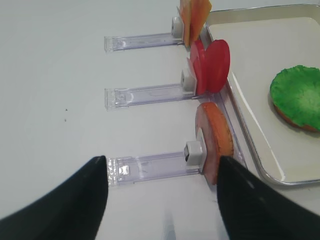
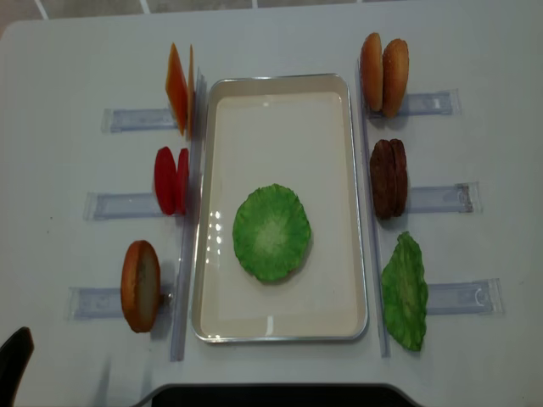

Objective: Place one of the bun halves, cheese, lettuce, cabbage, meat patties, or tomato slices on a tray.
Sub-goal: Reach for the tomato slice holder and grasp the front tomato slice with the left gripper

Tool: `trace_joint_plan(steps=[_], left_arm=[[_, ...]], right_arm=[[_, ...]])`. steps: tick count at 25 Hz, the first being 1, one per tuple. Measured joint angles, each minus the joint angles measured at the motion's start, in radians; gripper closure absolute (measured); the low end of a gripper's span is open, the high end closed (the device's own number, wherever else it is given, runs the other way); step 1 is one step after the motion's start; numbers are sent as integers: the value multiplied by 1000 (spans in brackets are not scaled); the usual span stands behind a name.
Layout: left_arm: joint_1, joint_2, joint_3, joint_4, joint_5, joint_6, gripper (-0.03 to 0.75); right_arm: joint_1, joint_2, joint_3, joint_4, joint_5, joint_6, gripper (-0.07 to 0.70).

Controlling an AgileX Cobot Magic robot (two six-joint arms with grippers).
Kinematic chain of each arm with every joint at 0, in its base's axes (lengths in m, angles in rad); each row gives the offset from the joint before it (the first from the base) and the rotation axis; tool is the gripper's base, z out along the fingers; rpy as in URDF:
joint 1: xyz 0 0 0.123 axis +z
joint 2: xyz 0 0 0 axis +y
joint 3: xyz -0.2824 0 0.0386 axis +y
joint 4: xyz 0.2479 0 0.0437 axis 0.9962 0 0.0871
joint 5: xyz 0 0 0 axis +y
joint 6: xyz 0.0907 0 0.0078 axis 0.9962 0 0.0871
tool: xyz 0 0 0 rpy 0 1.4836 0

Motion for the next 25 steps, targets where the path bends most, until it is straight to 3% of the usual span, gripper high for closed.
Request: trace_joint_plan(steps=[25], left_arm=[[0, 0, 0, 8, 0, -4, 198]], right_arm=[[0, 0, 0, 0, 0, 0, 357]])
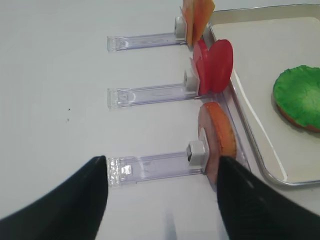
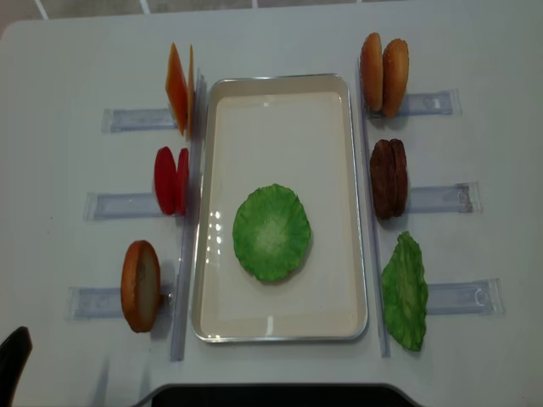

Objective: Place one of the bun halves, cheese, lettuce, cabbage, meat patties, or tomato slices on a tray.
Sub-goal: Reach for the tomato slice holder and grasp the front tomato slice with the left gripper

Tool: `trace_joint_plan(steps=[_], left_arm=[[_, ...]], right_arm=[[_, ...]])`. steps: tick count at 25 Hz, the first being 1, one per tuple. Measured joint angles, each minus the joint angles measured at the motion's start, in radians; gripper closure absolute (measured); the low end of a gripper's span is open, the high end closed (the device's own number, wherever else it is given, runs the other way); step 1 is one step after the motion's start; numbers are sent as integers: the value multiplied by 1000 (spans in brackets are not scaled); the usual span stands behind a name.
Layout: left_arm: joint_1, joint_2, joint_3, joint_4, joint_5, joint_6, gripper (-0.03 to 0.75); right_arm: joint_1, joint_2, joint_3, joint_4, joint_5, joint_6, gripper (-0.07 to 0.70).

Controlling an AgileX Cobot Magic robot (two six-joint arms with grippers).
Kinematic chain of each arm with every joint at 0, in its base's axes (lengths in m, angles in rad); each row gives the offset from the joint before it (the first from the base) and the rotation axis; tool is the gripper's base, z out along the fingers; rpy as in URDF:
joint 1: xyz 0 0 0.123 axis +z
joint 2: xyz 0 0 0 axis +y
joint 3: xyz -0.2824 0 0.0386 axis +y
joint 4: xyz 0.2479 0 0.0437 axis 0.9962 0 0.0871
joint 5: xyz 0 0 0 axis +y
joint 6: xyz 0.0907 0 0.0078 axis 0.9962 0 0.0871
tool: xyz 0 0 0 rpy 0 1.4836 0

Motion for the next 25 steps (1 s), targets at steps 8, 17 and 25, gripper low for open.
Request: trace_joint_plan(steps=[8, 17, 25], left_arm=[[0, 0, -12, 14, 14, 0, 199], [0, 185, -21, 28, 27, -27, 199], [0, 587, -168, 32, -43, -93, 216]], right_arm=[[0, 0, 0, 0, 0, 0, 357], [0, 0, 0, 0, 0, 0, 357], [0, 0, 0, 0, 1, 0, 357]])
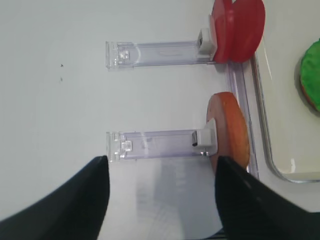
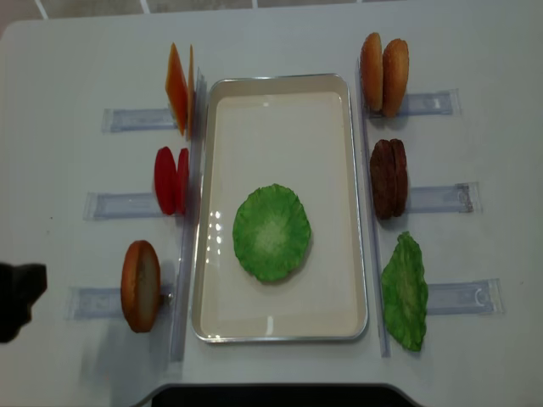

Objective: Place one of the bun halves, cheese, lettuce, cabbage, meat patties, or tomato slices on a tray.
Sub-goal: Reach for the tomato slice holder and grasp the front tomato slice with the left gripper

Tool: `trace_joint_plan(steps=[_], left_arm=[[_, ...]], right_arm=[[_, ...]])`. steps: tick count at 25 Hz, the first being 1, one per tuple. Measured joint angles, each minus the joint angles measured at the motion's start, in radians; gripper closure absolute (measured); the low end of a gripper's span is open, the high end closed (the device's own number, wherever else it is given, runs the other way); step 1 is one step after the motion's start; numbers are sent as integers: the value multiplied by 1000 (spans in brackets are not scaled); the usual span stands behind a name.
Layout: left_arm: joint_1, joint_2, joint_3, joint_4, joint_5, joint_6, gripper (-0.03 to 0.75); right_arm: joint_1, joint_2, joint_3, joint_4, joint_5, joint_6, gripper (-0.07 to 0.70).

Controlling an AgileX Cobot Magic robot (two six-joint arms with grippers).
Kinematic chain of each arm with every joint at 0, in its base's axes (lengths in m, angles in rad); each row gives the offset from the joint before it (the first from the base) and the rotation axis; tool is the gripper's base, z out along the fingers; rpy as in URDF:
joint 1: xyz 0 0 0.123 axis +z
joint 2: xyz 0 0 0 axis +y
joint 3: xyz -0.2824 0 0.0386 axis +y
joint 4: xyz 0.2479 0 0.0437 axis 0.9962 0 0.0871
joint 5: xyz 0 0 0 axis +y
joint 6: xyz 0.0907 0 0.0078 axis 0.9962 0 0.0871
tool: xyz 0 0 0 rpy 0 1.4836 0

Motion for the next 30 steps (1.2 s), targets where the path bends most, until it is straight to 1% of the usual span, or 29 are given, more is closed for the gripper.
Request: trace_joint_plan(steps=[6, 8, 11, 15, 21, 24, 30], left_arm=[[0, 343, -139, 2, -57, -16, 218], [0, 455, -187, 2, -85, -17, 218], [0, 589, -254, 2, -111, -17, 218], [0, 739, -347, 2, -119, -17, 218], [0, 891, -424, 1, -128, -17, 218], [0, 920, -437, 1, -133, -17, 218], [0, 925, -439, 1, -141, -17, 219]], right_arm=[[0, 0, 0, 0, 0, 0, 357], [0, 0, 0, 0, 0, 0, 357], [0, 0, 0, 0, 0, 0, 357], [0, 0, 0, 0, 0, 0, 357], [0, 0, 0, 0, 0, 0, 357], [0, 0, 0, 0, 0, 0, 357], [0, 0, 0, 0, 0, 0, 357]])
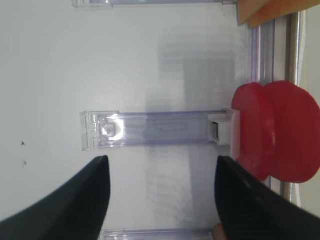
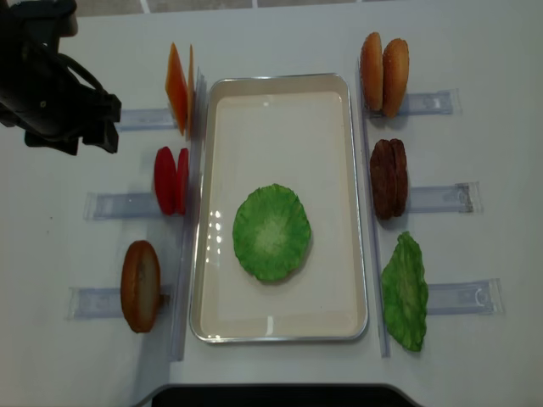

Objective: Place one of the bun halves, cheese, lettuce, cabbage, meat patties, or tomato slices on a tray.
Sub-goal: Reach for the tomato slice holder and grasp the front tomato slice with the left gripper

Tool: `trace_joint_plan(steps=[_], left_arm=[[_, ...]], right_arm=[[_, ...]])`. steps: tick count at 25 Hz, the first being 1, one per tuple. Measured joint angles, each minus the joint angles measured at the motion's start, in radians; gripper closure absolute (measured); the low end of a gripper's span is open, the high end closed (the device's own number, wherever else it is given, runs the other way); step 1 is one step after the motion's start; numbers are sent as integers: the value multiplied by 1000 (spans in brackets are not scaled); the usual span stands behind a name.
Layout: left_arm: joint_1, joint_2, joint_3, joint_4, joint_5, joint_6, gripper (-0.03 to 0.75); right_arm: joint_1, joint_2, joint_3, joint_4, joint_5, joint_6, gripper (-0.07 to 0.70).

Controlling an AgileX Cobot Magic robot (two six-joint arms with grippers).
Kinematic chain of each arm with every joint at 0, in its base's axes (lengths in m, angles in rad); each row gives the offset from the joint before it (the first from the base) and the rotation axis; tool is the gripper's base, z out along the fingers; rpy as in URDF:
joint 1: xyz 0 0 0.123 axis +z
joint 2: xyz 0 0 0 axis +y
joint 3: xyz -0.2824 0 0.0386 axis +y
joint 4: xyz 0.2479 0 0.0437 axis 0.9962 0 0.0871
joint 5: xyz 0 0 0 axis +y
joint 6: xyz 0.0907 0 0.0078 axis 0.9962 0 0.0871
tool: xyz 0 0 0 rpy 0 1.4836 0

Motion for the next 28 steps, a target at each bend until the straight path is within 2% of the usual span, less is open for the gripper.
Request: trace_joint_plan(steps=[4, 7, 20, 24, 28], left_arm=[[0, 0, 0, -11, 0, 0, 219], [-25, 0, 0, -1, 1, -22, 219], [-310, 19, -1, 26, -45, -196, 219], [-359, 57, -1, 31, -51, -229, 219], [-366, 82, -1, 32, -61, -246, 219]], right_arm=[[0, 0, 0, 0, 0, 0, 357], [0, 0, 0, 0, 0, 0, 357], [0, 0, 0, 0, 0, 0, 357], [0, 0, 0, 0, 0, 0, 357], [0, 0, 0, 0, 0, 0, 357]])
